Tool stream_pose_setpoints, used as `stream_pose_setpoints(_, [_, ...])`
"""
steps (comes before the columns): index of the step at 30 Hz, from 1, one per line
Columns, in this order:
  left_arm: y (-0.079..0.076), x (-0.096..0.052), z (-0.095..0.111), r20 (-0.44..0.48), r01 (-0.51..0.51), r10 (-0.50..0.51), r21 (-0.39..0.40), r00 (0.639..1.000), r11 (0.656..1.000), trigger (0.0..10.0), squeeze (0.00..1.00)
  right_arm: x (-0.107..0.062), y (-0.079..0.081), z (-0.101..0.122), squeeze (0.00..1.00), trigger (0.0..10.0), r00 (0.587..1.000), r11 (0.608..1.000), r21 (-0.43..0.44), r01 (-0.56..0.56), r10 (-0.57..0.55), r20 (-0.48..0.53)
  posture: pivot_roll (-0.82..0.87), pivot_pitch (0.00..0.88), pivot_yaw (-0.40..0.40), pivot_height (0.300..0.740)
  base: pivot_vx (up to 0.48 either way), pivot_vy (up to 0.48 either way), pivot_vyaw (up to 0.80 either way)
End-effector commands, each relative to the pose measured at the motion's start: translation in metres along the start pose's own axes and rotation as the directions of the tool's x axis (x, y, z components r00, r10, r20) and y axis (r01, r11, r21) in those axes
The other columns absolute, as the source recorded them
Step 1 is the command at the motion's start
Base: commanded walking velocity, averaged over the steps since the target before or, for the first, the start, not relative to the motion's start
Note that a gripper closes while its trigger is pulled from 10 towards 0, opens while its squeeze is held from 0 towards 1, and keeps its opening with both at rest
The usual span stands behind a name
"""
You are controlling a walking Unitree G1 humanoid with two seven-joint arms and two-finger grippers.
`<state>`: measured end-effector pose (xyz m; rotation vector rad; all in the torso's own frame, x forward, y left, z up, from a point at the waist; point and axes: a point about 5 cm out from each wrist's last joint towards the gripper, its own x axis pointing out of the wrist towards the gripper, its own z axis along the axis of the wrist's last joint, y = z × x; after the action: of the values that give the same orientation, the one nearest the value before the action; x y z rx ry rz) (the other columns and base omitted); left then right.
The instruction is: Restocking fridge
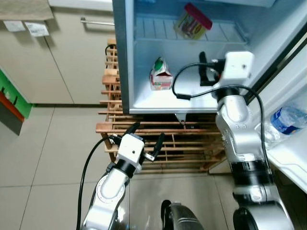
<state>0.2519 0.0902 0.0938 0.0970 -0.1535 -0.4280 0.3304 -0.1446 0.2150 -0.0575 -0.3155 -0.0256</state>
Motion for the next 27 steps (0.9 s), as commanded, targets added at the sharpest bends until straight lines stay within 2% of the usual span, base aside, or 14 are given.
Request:
stream_pose_setpoints(1, [0.005,0.006,0.003,-0.006,-0.031,0.031,-0.017,0.999,0.999,10.0,0.0,-0.011,-0.003,0.002,0.0,10.0,1.0,1.0,0.002,-0.016,0.016,0.003,-0.08,0.031,-0.095,0.74,0.0,0.0,0.0])
stream_pose_setpoints(4, [0.013,0.011,0.009,0.015,-0.059,0.059,0.009,0.998,0.998,10.0,0.0,-0.021,-0.006,0.001,0.0,10.0,0.999,0.999,-0.005,-0.04,0.04,0.009,-0.08,0.009,-0.089,0.74,0.0,0.0,0.0])
stream_pose_setpoints(6, [0.025,0.01,0.017,0.034,-0.091,0.091,0.001,0.995,0.996,10.0,0.0,-0.032,-0.015,-0.004,0.0,10.0,0.999,0.999,-0.009,-0.044,0.044,-0.012,-0.08,0.0,-0.082,0.74,0.0,0.0,0.0])
stream_pose_setpoints(7, [0.025,0.01,0.017,0.034,-0.091,0.091,0.001,0.995,0.996,10.0,0.0,-0.032,-0.015,-0.004,0.0,10.0,0.999,0.999,-0.009,-0.044,0.044,-0.012,-0.08,0.0,-0.082,0.74,0.0,0.0,0.0])
stream_pose_setpoints(9, [0.04,0.004,0.031,0.068,-0.151,0.153,-0.029,0.986,0.988,10.0,0.0,-0.048,-0.031,-0.023,0.0,10.0,0.997,1.0,-0.022,-0.009,0.008,-0.076,-0.07,0.0,-0.062,0.74,0.0,0.0,0.0])
stream_pose_setpoints(11, [0.044,0.005,0.037,0.082,-0.171,0.174,-0.042,0.981,0.984,10.0,0.0,-0.054,-0.035,-0.029,0.0,10.0,0.995,1.0,-0.026,0.003,-0.006,-0.103,-0.07,0.0,-0.059,0.74,0.0,0.0,0.0])
stream_pose_setpoints(12, [0.047,0.006,0.044,0.105,-0.191,0.195,-0.05,0.975,0.98,10.0,0.0,-0.057,-0.037,-0.033,0.0,10.0,0.994,0.999,-0.041,0.008,-0.013,-0.109,-0.07,0.0,-0.051,0.74,0.0,0.0,0.0])
stream_pose_setpoints(13, [0.059,0.007,0.059,0.171,-0.273,0.282,-0.07,0.944,0.959,10.0,0.0,-0.063,-0.04,-0.039,0.0,10.0,0.995,0.997,-0.07,0.023,-0.029,-0.097,-0.07,0.0,-0.037,0.74,0.0,0.0,0.0])
stream_pose_setpoints(14, [0.059,0.007,0.059,0.171,-0.273,0.282,-0.07,0.944,0.959,10.0,0.0,-0.063,-0.04,-0.039,0.0,10.0,0.995,0.997,-0.07,0.023,-0.029,-0.097,-0.07,0.0,-0.037,0.74,0.0,0.0,0.0])
stream_pose_setpoints(15, [0.064,0.007,0.064,0.191,-0.305,0.315,-0.08,0.93,0.949,10.0,0.0,-0.064,-0.041,-0.039,0.0,10.0,0.996,0.996,-0.082,0.029,-0.036,-0.087,-0.07,0.0,-0.037,0.74,0.0,0.0,0.0])
stream_pose_setpoints(17, [0.076,0.003,0.065,0.17,-0.383,0.396,-0.106,0.902,0.918,10.0,0.0,-0.076,-0.042,-0.043,0.0,10.0,0.995,0.993,-0.114,0.029,-0.04,-0.093,-0.08,0.0,-0.038,0.74,0.0,0.0,0.0])
stream_pose_setpoints(19, [0.073,-0.001,0.061,0.133,-0.381,0.389,-0.081,0.912,0.921,10.0,0.0,-0.089,-0.047,-0.05,0.0,10.0,0.989,0.992,-0.117,0.038,-0.054,-0.134,-0.08,0.0,-0.039,0.74,0.0,0.0,0.0])
stream_pose_setpoints(22, [0.07,0.001,0.059,0.116,-0.37,0.379,-0.091,0.918,0.925,10.0,0.0,-0.091,-0.049,-0.054,0.0,10.0,0.986,0.993,-0.107,0.046,-0.062,-0.152,-0.08,0.0,-0.036,0.74,0.0,0.0,0.0])
stream_pose_setpoints(27, [0.066,0.016,0.056,0.1,-0.342,0.347,-0.064,0.932,0.937,10.0,0.0,-0.078,-0.043,-0.066,0.0,10.0,0.983,0.998,-0.06,0.033,-0.044,-0.179,-0.08,0.0,-0.021,0.74,0.0,0.0,0.0])
